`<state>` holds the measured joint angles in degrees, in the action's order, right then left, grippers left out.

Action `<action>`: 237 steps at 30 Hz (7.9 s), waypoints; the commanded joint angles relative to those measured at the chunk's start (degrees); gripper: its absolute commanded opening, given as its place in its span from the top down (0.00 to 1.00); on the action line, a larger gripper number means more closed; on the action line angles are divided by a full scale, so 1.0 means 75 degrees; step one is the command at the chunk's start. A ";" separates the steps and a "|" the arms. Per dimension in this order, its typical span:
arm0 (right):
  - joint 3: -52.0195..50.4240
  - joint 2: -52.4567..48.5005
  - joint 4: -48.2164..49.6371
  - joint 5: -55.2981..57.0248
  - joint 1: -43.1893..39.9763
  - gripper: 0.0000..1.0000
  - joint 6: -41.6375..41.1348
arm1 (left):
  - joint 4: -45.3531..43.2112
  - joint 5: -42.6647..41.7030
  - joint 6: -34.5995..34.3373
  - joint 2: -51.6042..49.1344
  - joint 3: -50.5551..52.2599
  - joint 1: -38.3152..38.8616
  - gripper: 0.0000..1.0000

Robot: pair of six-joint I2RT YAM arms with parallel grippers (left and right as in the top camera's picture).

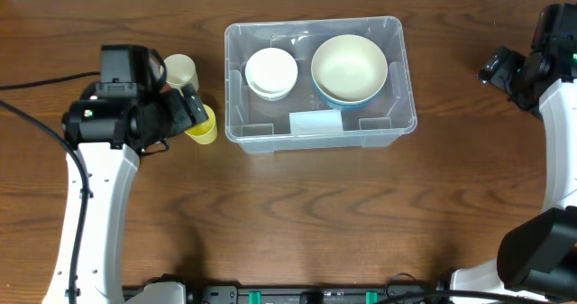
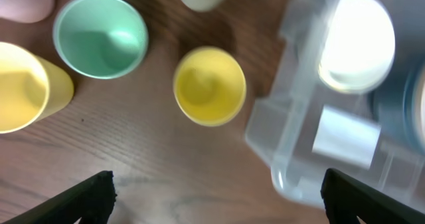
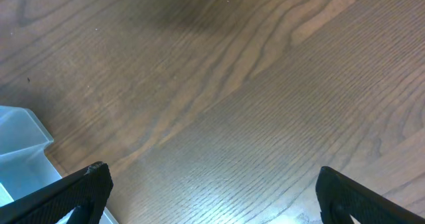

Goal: Pack container
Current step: 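Move the left gripper to the front yellow cup and grasp it, then carry the yellow cup into the bin and lower it upright, then release the yellow cup and move the left gripper to the cream cup, then grasp the cream cup with the left gripper and lift it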

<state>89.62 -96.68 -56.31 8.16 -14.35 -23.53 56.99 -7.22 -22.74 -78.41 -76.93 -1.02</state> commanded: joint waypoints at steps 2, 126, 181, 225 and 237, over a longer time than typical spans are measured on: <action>0.0020 0.0000 -0.0012 0.0029 -0.0041 0.01 -0.0117 | -0.0102 0.0370 -0.1504 -0.0391 -0.0117 -0.0099 0.03; 0.0020 0.0000 -0.0009 0.0029 -0.0035 0.01 -0.0117 | 0.1198 0.0720 0.1055 -0.6202 -0.4421 0.4674 0.94; 0.0020 0.0000 -0.0009 0.0029 -0.0035 0.01 -0.0117 | 0.2553 0.1046 0.0933 -0.4421 -0.5645 0.0396 0.40; 0.0020 0.0000 -0.0009 0.0029 -0.0038 0.01 -0.0114 | 0.1084 0.1279 0.3197 -0.7318 -0.5645 0.0358 0.94; 0.0020 0.0000 -0.0009 0.0029 -0.0038 0.01 -0.0117 | 0.1909 0.2098 0.1751 -0.6021 -0.5662 0.0361 0.94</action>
<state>89.62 -96.68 -56.34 8.16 -14.35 -23.55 70.63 6.72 -5.93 -130.65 -119.33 1.72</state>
